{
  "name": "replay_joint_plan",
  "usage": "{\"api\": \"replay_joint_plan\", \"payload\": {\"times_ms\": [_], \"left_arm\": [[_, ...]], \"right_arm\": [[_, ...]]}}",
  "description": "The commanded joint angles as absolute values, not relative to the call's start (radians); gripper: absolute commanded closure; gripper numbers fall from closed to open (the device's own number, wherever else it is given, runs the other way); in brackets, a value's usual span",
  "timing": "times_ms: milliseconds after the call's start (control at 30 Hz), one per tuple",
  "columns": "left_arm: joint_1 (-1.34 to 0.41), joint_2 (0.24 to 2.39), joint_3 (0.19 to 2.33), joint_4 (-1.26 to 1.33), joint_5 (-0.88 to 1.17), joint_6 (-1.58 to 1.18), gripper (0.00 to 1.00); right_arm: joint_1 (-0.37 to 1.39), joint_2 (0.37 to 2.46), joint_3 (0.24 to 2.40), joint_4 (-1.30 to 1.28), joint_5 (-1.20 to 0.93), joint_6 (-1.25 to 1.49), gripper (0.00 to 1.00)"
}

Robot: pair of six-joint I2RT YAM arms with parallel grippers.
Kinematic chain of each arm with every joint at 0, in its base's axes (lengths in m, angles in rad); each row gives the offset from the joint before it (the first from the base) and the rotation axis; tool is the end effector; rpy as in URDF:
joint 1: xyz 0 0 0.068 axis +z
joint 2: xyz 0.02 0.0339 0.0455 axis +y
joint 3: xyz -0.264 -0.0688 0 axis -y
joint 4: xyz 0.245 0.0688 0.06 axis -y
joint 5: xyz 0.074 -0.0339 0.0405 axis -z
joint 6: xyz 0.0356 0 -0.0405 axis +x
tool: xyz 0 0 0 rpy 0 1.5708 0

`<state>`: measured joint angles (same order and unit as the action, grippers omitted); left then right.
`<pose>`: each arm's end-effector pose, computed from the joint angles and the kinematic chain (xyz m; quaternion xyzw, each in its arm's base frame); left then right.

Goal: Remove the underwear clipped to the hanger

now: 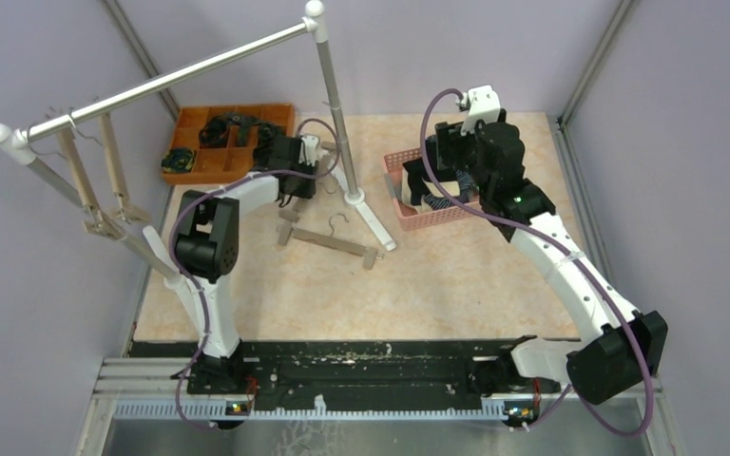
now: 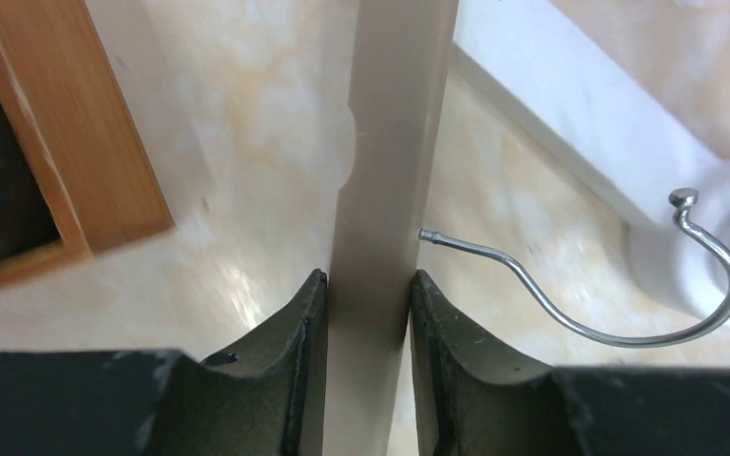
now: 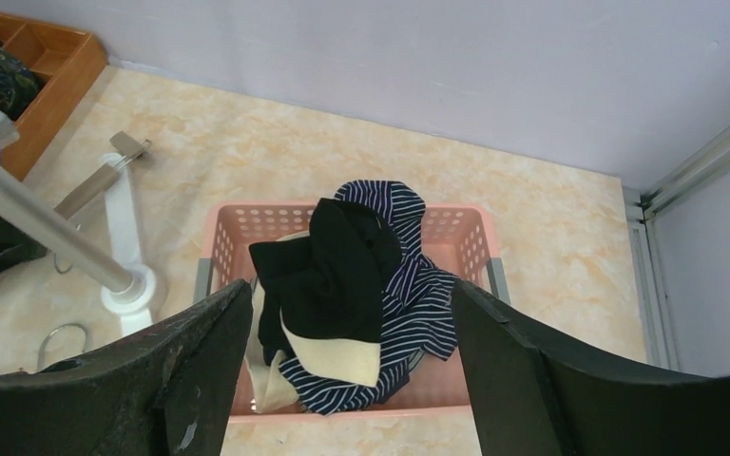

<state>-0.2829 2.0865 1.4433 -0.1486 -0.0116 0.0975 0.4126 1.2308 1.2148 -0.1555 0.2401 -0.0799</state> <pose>0.4411 -0.1278 0.1662 0.1727 0.9088 -0.0298 0.3786 0.2644 0.1065 0.3999 -0.1104 0.7554 0.0155 0.6457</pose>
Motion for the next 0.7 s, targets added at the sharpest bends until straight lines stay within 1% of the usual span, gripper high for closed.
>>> {"api": "replay_joint_plan", "payload": {"times_ms": [0,133,333,567,667], "left_arm": [[-0.275,1.963,1.311,-0.107,0.114,-0.054,0.88],[-0.274,1.88,1.201,0.047,0.141,-0.132,0.87],[-0.276,1.891,1.18,0.137,0.107,-0.188,0.87],[-0.276,1.856,1.106,0.367,0.099,-0.325,0.87],[-0.276,1.796,1.042,0.472,0.108,-0.414,0.87]], "right_arm": [[0.422,1.205,1.207,-0.092,0.239,-0.094,0.23],[0.422,1.207,1.187,-0.09,0.226,-0.103,0.22],[0.422,1.196,1.158,-0.073,0.209,-0.127,0.2],[0.422,1.204,1.152,-0.072,0.213,-0.136,0.17],[0.422,1.212,1.158,-0.085,0.216,-0.142,0.17]]}}
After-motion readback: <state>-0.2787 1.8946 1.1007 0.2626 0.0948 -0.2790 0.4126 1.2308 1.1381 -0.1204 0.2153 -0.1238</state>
